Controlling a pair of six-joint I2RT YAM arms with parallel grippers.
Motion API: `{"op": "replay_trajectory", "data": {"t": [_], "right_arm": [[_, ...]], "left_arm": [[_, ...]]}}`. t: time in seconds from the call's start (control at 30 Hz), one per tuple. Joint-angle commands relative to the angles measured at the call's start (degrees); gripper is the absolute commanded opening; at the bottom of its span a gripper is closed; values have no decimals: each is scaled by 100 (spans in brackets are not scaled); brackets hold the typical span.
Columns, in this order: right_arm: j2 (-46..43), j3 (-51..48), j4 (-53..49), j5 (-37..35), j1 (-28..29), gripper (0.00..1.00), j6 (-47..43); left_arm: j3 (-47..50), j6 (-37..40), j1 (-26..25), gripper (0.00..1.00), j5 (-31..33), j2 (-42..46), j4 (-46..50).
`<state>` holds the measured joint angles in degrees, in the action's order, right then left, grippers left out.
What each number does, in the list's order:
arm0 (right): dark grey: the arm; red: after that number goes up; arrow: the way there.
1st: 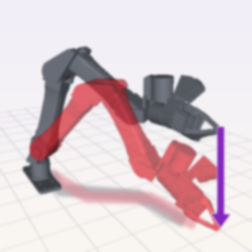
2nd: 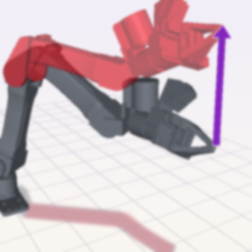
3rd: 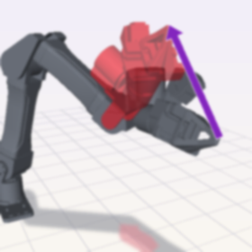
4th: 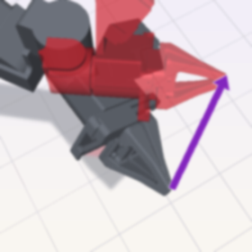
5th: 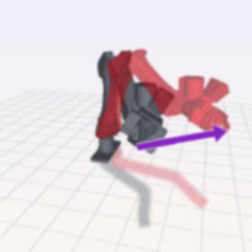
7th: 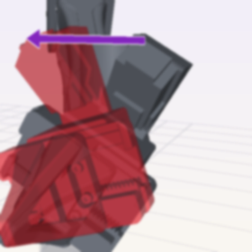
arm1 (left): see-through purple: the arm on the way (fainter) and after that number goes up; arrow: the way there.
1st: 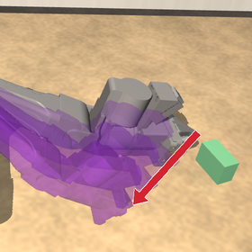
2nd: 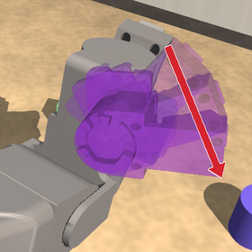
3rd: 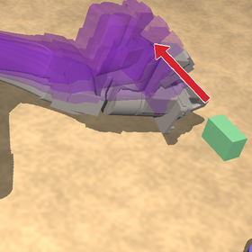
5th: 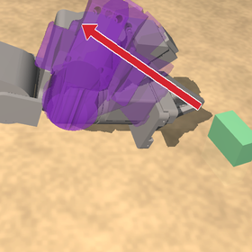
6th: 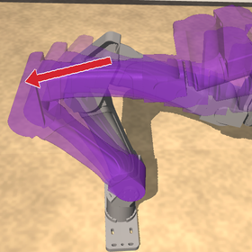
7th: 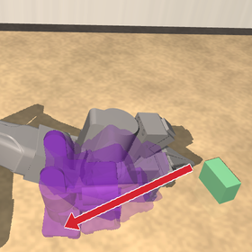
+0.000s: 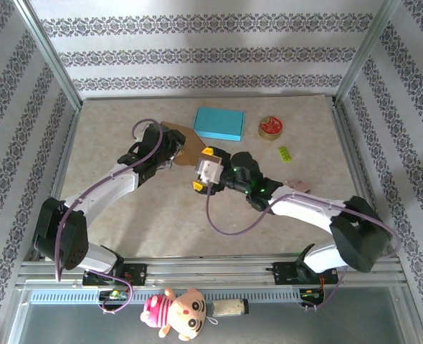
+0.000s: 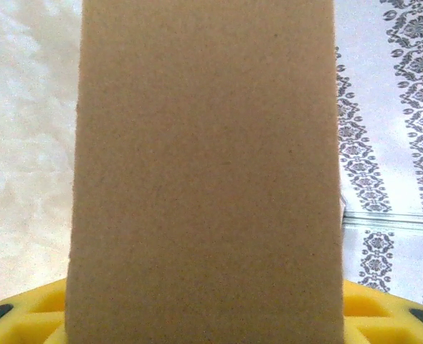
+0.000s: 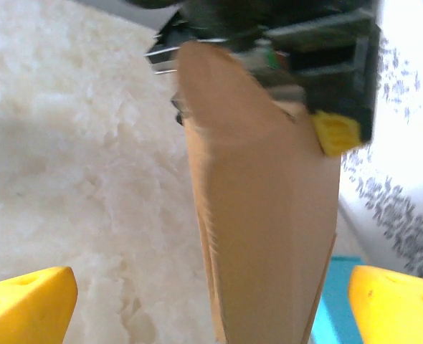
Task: Fold the paper box
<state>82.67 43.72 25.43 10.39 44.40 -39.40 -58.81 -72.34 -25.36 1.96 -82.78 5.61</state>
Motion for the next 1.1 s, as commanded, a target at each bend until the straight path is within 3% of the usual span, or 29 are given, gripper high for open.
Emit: {"op": "replay_trajectory", "data": {"t": [0.0,0.1,0.33,0.47,0.57,0.73,0.9,1.07], "right_arm": [[493,243,1026,-1055,104,97,-1317],[1023,369,1869,-1527,56,98,-1445],[1761,724,2203,-1447,9,94,-1508],[1939,760,2368,-1465,25,84,-1593],[1972,689,2394,-1437,16,70,-1680],[1981,544,2517,-1417,16,60,-1724],[1865,449,2505,-1385,7,50,-1701],[1691,314,2416,-1379,-38,47,-1670]], "left_arm": [[36,-256,63,40,-7,233,-98],[90,-290,90,39,-2,303,-77],[183,-351,137,39,54,524,-30],[254,-443,180,39,35,618,-28],[335,-536,219,40,-185,680,-118],[479,-728,282,40,-349,779,-327],[465,-694,322,54,-405,816,-365],[412,-279,361,68,-602,831,-617]]}}
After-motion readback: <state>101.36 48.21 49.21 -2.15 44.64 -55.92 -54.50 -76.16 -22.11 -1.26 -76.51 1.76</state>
